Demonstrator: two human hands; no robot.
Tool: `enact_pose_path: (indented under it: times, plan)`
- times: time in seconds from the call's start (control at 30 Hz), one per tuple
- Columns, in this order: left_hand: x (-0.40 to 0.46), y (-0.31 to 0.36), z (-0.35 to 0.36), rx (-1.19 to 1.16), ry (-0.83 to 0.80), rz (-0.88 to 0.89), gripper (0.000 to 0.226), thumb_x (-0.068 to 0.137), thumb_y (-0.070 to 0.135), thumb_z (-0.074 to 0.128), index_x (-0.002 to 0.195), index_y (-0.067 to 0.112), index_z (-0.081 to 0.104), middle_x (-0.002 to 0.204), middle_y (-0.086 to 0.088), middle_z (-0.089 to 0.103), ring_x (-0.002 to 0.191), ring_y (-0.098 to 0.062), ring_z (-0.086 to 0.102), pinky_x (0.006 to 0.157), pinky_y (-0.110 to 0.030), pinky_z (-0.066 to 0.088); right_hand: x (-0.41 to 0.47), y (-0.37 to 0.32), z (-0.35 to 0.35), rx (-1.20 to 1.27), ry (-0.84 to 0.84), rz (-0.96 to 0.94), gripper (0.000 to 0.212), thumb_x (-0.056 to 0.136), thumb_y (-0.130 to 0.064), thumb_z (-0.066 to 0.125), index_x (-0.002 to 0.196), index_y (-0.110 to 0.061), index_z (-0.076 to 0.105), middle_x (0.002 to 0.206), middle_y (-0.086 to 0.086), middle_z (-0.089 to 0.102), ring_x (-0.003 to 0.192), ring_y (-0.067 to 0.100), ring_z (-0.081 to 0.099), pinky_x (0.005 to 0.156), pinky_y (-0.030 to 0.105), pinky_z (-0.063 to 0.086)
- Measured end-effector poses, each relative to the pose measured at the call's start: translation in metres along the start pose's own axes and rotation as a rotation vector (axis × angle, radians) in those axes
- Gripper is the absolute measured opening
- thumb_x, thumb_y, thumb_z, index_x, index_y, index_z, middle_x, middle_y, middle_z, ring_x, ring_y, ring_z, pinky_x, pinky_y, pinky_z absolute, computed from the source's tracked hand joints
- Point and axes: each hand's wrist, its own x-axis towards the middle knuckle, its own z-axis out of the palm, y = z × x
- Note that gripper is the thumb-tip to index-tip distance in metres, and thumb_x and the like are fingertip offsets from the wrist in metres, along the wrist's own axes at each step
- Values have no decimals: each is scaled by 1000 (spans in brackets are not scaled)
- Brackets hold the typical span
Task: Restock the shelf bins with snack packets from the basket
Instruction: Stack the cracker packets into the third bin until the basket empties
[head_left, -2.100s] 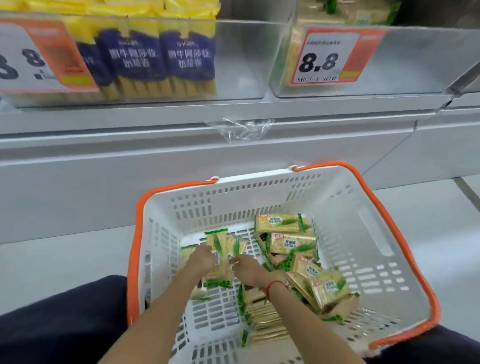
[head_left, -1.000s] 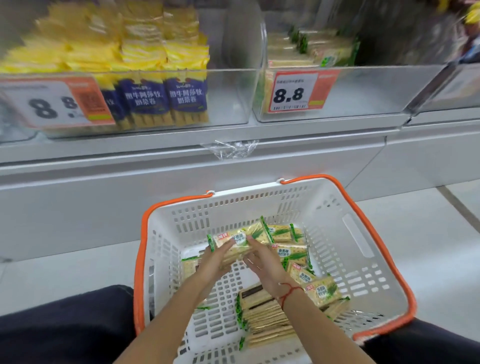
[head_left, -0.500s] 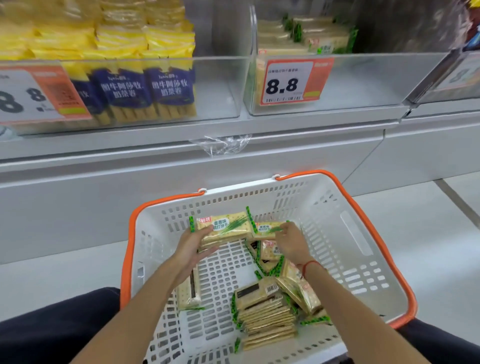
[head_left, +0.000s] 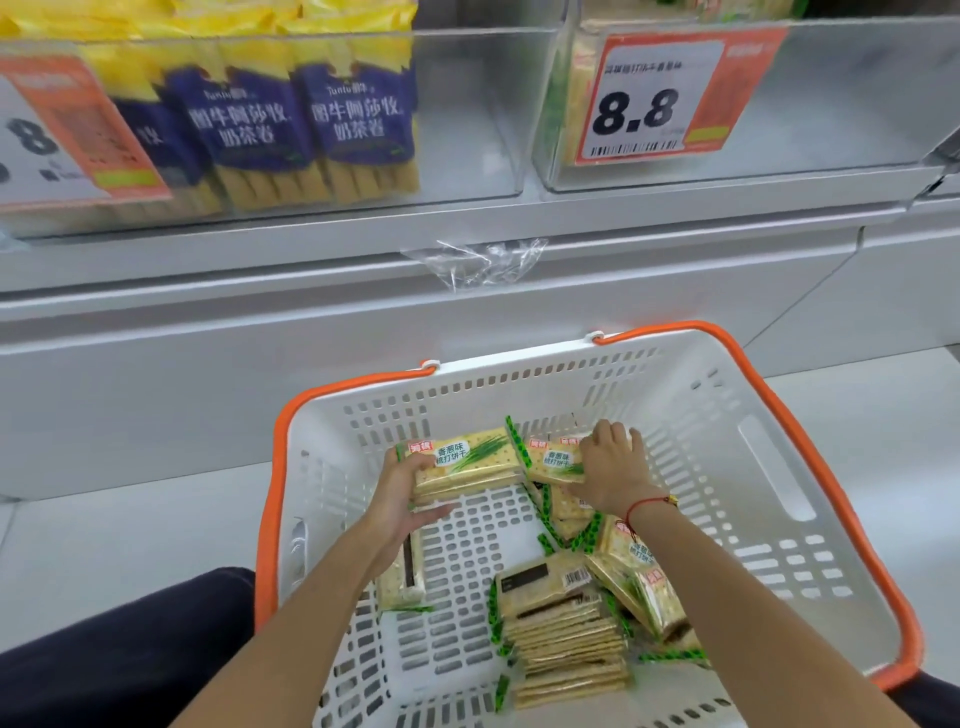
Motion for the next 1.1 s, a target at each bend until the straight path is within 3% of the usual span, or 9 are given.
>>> enact_pose_path:
  times: [0.33,0.43,0.53,0.63,0.7,0.8,0.9,1.0,1.1]
  plan:
    - [-52,34,6,174,82,149,21,95,17,39,115,14,44,127,-13,50,111,-30,52,70,-37,54,-51,37,-83,494,-116,-13,60,87,-46,62,128,-9,41,127,11,51,114,27,48,92,37,44]
    - [-77,48,9,171,67,203,20,98,18,36,115,13,43,127,-9,43,108,-26,47,76,-40,50,-76,43,-123,481,-4,-39,60,86,-47,63,129,-9,42,125,8,54,110,25,52,87,34,46]
    - [-96,54,8,171,27,212,37,102,40,31,126,17,46,130,-9,53,109,-26,55,70,-34,51,-98,38,-156,408,181,-96,67,85,-49,63,134,-11,39,129,9,52,116,27,48,90,39,46]
    - [-112,61,10,179,-7,188,69,91,70,23,138,25,46,134,-8,55,116,-24,57,66,-30,53,-118,27,-187,489,150,-196,68,84,-51,63,134,-12,38,127,9,53,111,26,50,88,38,46]
    - [-124,69,14,157,-64,193,78,87,75,19,131,22,55,125,-10,62,111,-22,60,71,-32,53,-131,20,-208,479,143,-264,61,85,-50,63,129,-14,41,120,8,55,104,23,49,84,36,45]
    - [-146,82,26,133,-181,241,74,90,72,19,108,20,68,99,-8,73,98,-18,65,85,-36,50,-150,13,-228,467,140,-355,59,84,-45,66,129,-17,41,122,6,52,106,22,48,90,37,44]
    - [-161,98,38,125,-226,299,49,91,58,45,120,19,55,107,-8,69,97,-19,64,81,-36,52,-157,12,-233,447,231,-377,61,82,-45,69,130,-19,43,125,3,48,114,21,45,95,35,41]
    - [-170,113,51,176,-190,373,46,87,35,64,124,18,43,110,-7,64,94,-18,63,73,-32,52,-159,16,-242,420,348,-390,64,80,-51,68,132,-23,44,129,3,48,121,22,40,99,34,37]
    - [-180,126,68,164,-183,459,45,88,32,64,126,22,41,110,-2,63,95,-16,63,77,-33,52,-161,36,-270,635,207,-324,88,76,-56,69,147,-25,26,149,2,30,138,23,25,112,39,26]
